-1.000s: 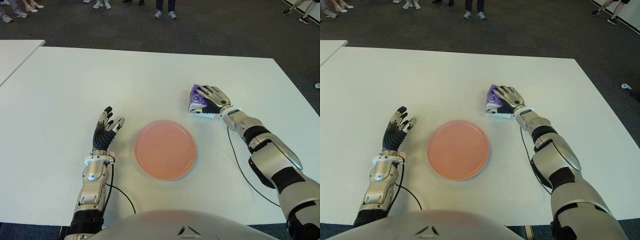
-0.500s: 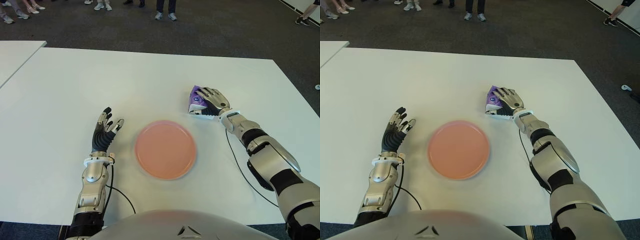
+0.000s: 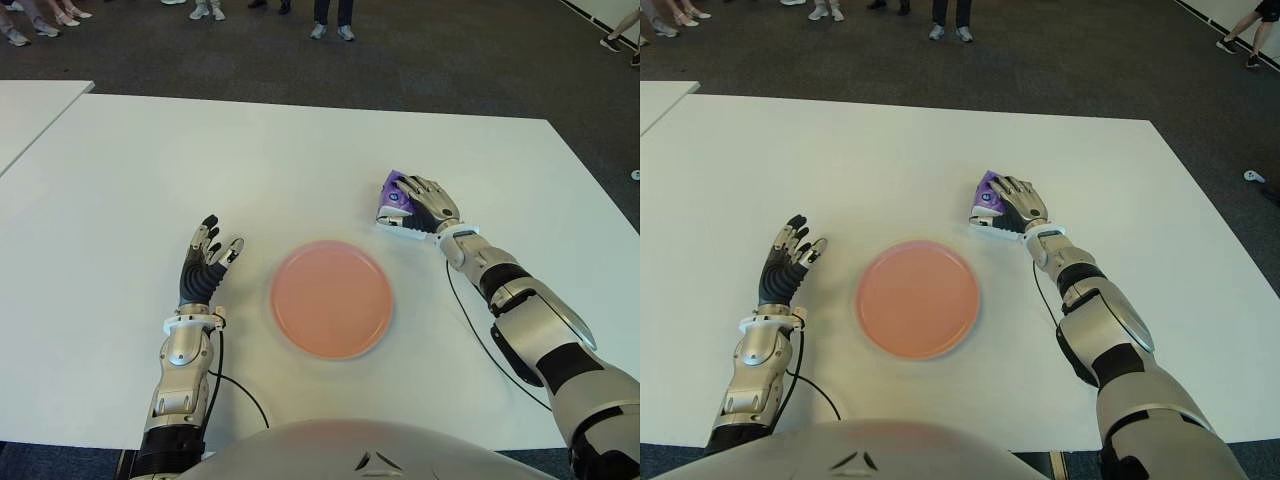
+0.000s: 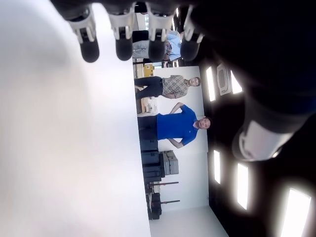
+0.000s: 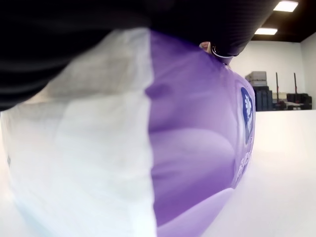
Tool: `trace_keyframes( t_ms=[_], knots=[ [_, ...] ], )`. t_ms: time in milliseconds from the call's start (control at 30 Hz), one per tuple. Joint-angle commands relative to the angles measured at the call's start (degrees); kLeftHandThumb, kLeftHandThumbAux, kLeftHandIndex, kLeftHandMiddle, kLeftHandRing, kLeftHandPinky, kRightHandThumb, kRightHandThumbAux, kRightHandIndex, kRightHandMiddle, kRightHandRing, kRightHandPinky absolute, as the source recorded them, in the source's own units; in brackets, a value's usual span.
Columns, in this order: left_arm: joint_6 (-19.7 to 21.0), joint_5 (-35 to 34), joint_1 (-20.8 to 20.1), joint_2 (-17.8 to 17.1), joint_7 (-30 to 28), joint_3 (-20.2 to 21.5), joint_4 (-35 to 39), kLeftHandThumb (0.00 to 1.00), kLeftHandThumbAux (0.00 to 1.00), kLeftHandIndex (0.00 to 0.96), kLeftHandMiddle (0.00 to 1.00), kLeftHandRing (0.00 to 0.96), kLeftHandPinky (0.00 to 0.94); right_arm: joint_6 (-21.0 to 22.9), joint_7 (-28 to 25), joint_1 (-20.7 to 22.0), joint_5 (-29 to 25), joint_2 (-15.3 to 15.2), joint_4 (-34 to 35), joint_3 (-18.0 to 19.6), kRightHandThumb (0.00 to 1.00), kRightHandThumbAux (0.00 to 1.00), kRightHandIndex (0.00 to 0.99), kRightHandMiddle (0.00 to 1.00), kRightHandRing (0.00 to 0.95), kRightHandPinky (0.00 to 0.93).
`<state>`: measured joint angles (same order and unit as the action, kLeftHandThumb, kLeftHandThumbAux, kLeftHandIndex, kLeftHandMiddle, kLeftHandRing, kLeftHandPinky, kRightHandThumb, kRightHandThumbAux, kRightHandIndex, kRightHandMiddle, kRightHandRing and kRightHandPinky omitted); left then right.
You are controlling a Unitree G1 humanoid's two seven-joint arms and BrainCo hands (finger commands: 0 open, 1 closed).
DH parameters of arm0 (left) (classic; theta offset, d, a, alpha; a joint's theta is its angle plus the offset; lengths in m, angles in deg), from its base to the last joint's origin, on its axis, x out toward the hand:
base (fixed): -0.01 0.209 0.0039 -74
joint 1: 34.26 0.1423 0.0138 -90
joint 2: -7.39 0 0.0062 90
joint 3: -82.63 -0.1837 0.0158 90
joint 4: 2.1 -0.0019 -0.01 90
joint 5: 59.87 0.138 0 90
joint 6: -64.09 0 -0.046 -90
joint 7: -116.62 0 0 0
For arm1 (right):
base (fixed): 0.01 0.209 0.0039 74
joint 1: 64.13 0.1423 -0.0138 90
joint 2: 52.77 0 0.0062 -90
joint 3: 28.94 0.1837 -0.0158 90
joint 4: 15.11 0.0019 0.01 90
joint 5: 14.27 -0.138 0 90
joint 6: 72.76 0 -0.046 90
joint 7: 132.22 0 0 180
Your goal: Put the tissue paper into the plate.
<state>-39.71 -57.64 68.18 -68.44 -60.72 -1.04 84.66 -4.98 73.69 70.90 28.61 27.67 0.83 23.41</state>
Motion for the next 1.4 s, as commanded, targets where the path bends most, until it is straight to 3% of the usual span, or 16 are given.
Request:
trace_keyframes(
  t_ms=[33,300,600,1400],
  knots=[
    [-0.6,0.2,1.1,-0.9,0.1,0.7,-0.8,0.000,0.577,0.000,0.000,0.000,0.000,2.3,-7.5,-11.3,1.4,4.0,-4.4,-2.0,0.389,0.142,0.000,0.000,0.000,0.000],
    [-0.9,0.2,1.4,-1.1,0.4,1.0,-0.8,0.000,0.582,0.000,0.000,0.000,0.000,6.0,-2.5,-11.3,2.6,5.6,-4.6,-2.8,0.425,0.152,0.000,0.000,0.000,0.000],
    [-2.1,0.5,1.9,-1.1,0.4,1.1,-0.7,0.000,0.582,0.000,0.000,0.000,0.000,11.3,4.9,-10.6,6.7,5.8,-4.8,-6.6,0.444,0.167,0.000,0.000,0.000,0.000],
    [-2.5,1.1,2.2,-2.1,0.4,1.8,-1.3,0.000,0.564,0.000,0.000,0.000,0.000,14.9,8.3,-8.7,12.3,4.4,-5.1,-13.4,0.533,0.194,0.000,0.000,0.000,0.000]
  ],
)
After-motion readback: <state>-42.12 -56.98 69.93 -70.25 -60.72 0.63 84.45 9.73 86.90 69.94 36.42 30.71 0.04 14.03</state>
